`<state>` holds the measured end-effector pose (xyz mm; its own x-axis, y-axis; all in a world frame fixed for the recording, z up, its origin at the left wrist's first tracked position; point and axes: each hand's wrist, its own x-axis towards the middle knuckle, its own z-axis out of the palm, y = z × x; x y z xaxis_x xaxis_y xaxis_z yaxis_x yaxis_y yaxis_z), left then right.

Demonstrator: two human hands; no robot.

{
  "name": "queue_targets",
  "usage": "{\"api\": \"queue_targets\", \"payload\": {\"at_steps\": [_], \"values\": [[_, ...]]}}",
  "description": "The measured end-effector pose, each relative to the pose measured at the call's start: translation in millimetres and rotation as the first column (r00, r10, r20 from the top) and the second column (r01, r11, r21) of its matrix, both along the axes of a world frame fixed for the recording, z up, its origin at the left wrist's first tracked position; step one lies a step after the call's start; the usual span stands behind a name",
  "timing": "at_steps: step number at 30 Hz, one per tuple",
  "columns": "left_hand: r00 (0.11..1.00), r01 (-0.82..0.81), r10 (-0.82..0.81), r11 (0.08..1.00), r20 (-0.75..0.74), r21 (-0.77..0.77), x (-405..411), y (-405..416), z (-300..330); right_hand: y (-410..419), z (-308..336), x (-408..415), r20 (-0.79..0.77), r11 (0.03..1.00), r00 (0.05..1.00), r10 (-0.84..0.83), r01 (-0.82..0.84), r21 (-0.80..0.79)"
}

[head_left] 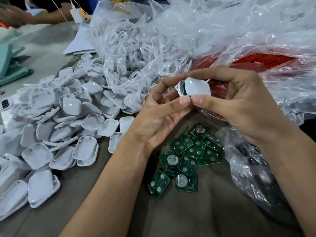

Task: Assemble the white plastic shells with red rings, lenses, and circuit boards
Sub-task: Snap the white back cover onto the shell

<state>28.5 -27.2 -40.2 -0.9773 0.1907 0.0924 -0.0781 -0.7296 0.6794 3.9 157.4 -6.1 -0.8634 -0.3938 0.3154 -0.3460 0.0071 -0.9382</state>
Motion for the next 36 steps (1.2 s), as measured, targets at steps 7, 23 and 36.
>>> {"api": "queue_targets", "payload": {"at_steps": [7, 23, 36], "values": [[0.999, 0.036, -0.036, 0.999, -0.003, 0.018, 0.5, 1.3, 1.3, -2.7, 1.2, 2.6, 0.139, 0.993, 0.988, 0.070, -0.055, -0.109], [0.987, -0.155, 0.153, 0.988, -0.044, -0.030, -1.4, 11.4, -0.8, -16.6, -12.9, 5.3, 0.319, 0.979, 0.945, 0.077, -0.012, -0.202], [0.985, -0.170, 0.163, 0.975, -0.059, -0.140, -5.3, 7.3, -5.8, -5.1, -3.9, 0.3, 0.299, 0.995, 0.952, 0.056, -0.027, -0.101]]}}
